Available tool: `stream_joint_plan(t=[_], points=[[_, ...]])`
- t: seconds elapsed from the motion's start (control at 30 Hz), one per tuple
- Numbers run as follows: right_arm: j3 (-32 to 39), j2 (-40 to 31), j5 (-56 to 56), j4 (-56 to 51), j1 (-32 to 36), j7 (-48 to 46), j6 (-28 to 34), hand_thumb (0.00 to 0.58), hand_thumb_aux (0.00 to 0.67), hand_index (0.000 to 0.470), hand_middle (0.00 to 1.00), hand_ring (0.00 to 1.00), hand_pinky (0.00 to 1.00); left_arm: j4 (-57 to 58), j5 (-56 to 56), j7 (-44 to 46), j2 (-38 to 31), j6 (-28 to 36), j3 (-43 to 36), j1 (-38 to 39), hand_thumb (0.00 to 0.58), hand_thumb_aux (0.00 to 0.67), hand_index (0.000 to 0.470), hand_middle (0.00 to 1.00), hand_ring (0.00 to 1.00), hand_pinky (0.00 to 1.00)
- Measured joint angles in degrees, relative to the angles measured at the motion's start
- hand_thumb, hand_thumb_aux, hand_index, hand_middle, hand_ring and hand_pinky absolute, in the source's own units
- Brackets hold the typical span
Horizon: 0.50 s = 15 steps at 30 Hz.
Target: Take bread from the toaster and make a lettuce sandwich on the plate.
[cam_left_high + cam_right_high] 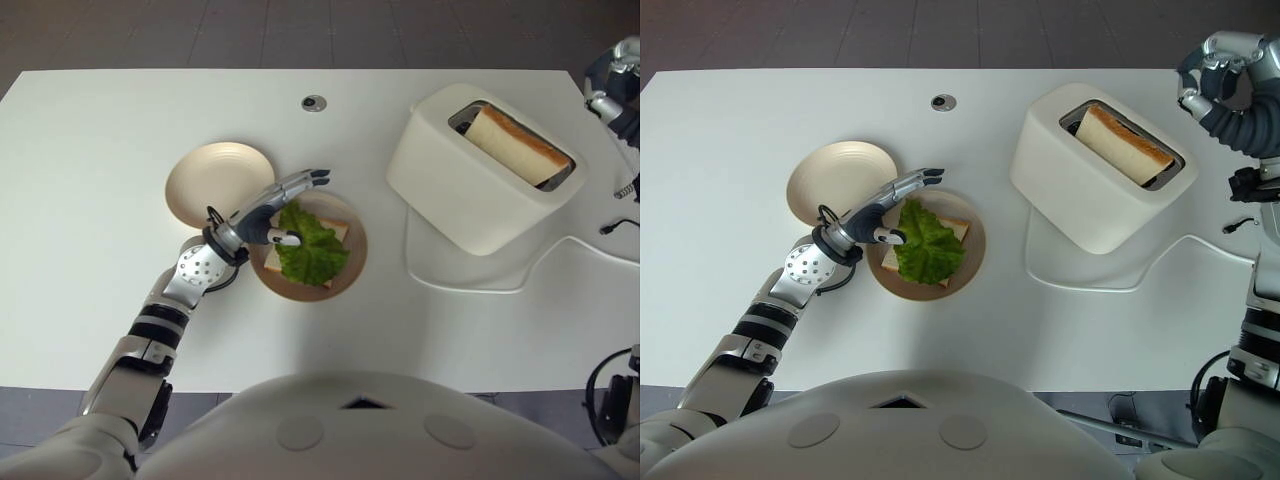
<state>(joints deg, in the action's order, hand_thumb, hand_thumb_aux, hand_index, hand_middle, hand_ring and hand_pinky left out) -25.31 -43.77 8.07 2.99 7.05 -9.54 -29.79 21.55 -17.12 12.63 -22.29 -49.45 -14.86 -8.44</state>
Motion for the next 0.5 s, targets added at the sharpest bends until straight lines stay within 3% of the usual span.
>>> stream_joint_plan(t=[0.17,0.2,0.23,0.27,0.3,0.5], points=[[3.96,4.80,-5.41,5.57,1.91,0.10,1.20,0.580,0.670,0.470,1.00,1.00,1.00,0.37,0.44,-0.44,0.06,-0.08,0.73,-0.03,0.000,0.000,0.000,0.00,0.00,0.00],[5.28,4.89,-4.37,5.18,1.87,-0.41,1.43,0.579,0.641,0.450,1.00,1.00,1.00,0.38,0.46,-0.48,0.07,-0.09,0.86,-0.02,0.000,0.000,0.000,0.00,0.00,0.00],[6.22,4.85,-2.52,3.84,1.47,-0.87,1.61,0.454,0.357,0.251,0.61,0.61,0.61,0.39,0.46,-0.50,0.09,-0.12,0.88,-0.02,0.000,0.000,0.000,0.00,0.00,0.00],[6.78,4.84,-1.01,2.77,0.87,-0.92,1.60,0.000,0.000,0.000,0.04,0.04,0.04,0.40,0.46,-0.50,0.10,-0.13,0.89,-0.02,0.000,0.000,0.000,0.00,0.00,0.00],[6.99,4.57,1.11,1.43,0.15,-0.92,1.66,0.000,0.000,0.000,0.00,0.00,0.00,0.46,0.45,-0.50,0.10,-0.18,0.89,-0.02,0.000,0.000,0.000,0.00,0.00,0.00],[4.98,-0.28,7.00,-5.04,-0.99,-0.20,1.88,0.000,0.000,0.000,0.00,0.00,0.00,1.55,0.41,-0.21,0.04,-0.31,0.96,-0.05,0.000,0.000,0.000,0.00,0.00,0.00]])
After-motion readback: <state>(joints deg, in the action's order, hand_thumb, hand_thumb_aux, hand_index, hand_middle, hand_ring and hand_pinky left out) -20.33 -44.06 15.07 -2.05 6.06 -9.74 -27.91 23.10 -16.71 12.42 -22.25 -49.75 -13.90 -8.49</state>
